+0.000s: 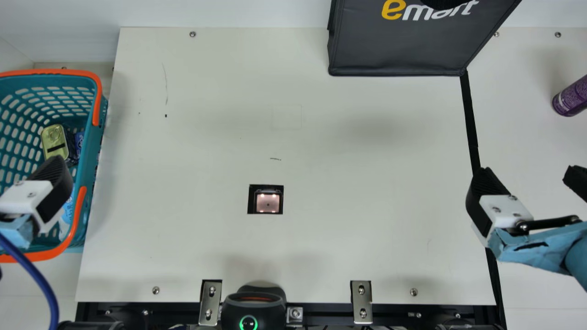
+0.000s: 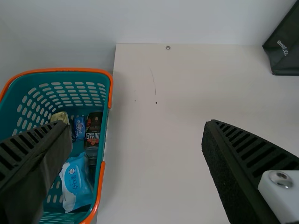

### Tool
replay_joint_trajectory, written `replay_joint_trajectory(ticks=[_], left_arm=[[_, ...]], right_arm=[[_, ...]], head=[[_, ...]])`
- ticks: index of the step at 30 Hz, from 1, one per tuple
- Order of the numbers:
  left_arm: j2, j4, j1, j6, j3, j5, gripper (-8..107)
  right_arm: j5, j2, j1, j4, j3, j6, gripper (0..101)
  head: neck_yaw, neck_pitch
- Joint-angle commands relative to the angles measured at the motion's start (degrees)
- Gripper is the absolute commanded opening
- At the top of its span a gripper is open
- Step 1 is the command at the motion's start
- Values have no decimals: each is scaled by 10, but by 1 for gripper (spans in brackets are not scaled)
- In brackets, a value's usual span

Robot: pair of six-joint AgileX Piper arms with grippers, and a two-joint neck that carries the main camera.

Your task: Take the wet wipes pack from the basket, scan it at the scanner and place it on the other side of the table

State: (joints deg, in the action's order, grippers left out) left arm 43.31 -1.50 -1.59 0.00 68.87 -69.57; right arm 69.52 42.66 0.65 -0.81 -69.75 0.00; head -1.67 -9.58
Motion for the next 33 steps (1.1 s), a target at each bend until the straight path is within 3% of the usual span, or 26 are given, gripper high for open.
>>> replay_joint_trajectory(ticks=[1,15,27,33], left_arm=[[0,0,0,0,0,0,90],[0,0,0,0,0,0,90],[1,1,1,-2,0,1,90],[6,8,41,-34,-4,7,90]], right_arm=[[0,0,0,0,0,0,95],[0,0,0,0,0,0,95],[-1,0,0,0,0,0,95],[-1,0,0,0,0,0,95]], head=[[14,17],[201,17],[201,17],[201,17]])
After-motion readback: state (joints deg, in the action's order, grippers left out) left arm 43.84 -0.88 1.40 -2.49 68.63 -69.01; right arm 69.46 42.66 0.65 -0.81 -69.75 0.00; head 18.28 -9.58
